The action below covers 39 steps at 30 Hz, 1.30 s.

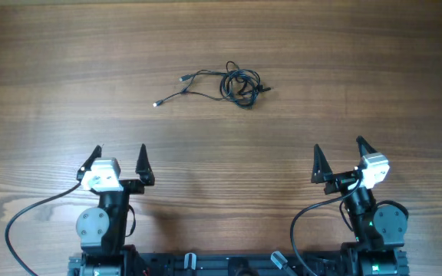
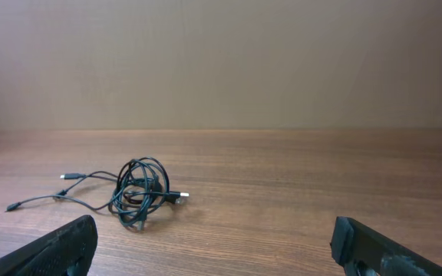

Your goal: Untangle cables

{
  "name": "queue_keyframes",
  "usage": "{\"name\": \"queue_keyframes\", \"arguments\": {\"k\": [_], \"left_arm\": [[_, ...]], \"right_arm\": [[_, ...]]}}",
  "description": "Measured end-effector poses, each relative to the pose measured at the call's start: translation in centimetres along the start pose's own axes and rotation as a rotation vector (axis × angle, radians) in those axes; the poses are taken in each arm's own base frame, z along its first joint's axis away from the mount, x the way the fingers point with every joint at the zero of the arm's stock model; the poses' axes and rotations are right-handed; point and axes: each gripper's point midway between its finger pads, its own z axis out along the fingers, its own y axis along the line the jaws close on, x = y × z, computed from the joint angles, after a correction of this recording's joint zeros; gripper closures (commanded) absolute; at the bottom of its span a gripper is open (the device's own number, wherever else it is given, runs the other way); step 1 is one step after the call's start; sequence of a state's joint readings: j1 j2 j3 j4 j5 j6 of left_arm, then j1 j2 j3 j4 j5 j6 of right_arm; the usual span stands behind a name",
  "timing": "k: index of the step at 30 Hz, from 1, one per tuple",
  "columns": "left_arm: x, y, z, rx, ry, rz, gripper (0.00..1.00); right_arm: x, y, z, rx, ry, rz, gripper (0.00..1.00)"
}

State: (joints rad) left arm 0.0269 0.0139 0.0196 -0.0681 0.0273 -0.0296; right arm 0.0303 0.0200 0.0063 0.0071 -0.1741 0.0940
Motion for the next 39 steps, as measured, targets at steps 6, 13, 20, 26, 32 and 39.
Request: {"name": "queue_keyframes", "arguments": {"k": [6,13,20,26,32,39], "left_arm": [[-4.8,-1.0,-1.0,0.040,-0.098,-0.020,0.00],[-11.1,-2.4,-3.3,0.094,-0.189,-0.028,0.00],[-15.1,-4.2,-2.7,0.156,-0.019,-0.040,0.00],[-16.1,-6.7,0.7,0.268,0.302,-0.092,0.00],[-13.0,-7.1,4.1,0.266,0.635,-0.167,0.00],[-7.1,-6.6,6.8,0.238,0.859,-0.217,0.96]], "right_arm": [[0.0,0.0,0.0,0.000,0.000,0.000,0.00],[0.0,0.0,0.0,0.000,0.000,0.000,0.00],[0.0,0.0,0.0,0.000,0.000,0.000,0.00],[0.0,0.0,0.0,0.000,-0.001,0.000,0.00],[0.0,0.0,0.0,0.000,-0.001,0.000,0.00],[0.0,0.0,0.0,0.000,-0.001,0.000,0.00]]}}
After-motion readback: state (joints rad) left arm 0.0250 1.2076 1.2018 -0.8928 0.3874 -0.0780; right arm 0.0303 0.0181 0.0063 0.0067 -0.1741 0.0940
